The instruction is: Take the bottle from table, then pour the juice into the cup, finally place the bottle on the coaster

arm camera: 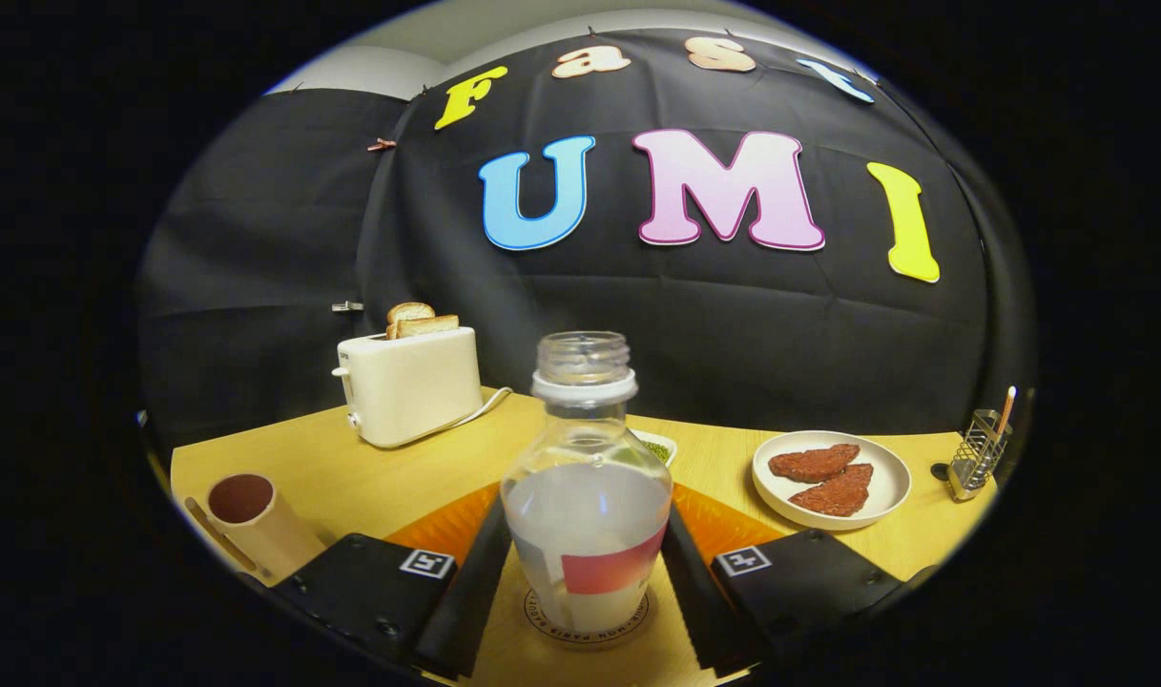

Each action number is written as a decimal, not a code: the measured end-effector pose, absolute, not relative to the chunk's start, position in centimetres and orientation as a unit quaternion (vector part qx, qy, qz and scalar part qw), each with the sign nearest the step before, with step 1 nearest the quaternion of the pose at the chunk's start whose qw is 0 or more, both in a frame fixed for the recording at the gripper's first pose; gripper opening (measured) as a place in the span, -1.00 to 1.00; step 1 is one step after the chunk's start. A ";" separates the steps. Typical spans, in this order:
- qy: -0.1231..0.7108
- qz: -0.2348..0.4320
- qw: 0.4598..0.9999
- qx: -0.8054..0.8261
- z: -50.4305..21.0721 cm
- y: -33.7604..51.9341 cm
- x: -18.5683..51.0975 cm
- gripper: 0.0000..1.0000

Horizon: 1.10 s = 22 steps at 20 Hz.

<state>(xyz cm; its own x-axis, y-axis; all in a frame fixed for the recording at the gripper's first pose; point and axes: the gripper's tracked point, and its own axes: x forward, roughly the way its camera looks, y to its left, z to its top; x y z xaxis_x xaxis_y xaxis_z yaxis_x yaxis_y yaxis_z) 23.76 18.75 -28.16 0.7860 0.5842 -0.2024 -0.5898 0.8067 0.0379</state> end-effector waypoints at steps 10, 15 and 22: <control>0.096 0.293 0.951 -0.032 -25.5 16.7 21.7 0.97; 0.102 0.289 0.952 -0.026 -22.8 14.8 19.8 0.97; 0.052 0.265 0.961 -0.056 -14.2 10.8 16.4 0.96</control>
